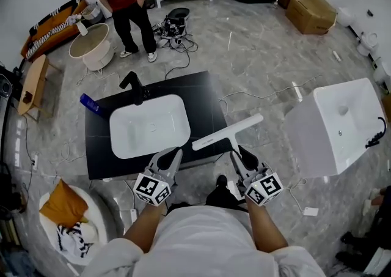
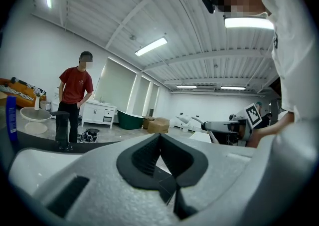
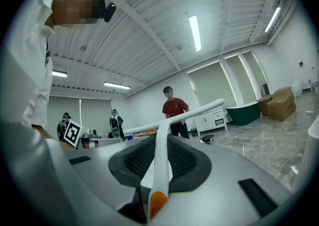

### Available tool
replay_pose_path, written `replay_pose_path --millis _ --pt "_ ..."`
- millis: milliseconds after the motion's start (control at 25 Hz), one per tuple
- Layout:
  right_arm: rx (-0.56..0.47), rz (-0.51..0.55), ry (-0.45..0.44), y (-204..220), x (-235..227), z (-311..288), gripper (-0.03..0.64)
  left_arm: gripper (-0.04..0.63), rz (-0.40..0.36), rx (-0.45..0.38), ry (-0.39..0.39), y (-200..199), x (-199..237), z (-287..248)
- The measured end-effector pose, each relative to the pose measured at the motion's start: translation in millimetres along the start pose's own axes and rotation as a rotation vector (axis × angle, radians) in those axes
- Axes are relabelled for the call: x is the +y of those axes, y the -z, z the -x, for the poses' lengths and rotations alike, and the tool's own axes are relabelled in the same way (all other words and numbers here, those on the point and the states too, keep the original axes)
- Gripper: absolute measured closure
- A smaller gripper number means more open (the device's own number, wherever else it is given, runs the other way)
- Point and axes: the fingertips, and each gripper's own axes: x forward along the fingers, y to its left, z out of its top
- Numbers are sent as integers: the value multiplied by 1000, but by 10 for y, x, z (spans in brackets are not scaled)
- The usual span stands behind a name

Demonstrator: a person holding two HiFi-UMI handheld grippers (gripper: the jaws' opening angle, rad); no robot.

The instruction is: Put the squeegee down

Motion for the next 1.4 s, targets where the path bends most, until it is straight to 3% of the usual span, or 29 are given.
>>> replay_pose_path --millis 400,720,1000,1400 --pt "17 -28 -134 -264 -962 -399 535 584 -4 3 -156 -186 140 -760" --pt "40 -21 -229 -281 -1383 -789 537 584 -5 -13 -290 -258 443 -1069" --pt "72 -36 -246 -151 -1477 -1085 537 584 -8 14 -321 -175 649 -1124" --pt "181 -97 -173 116 -1288 -1770 538 584 70 22 -293 -57 1527 -989"
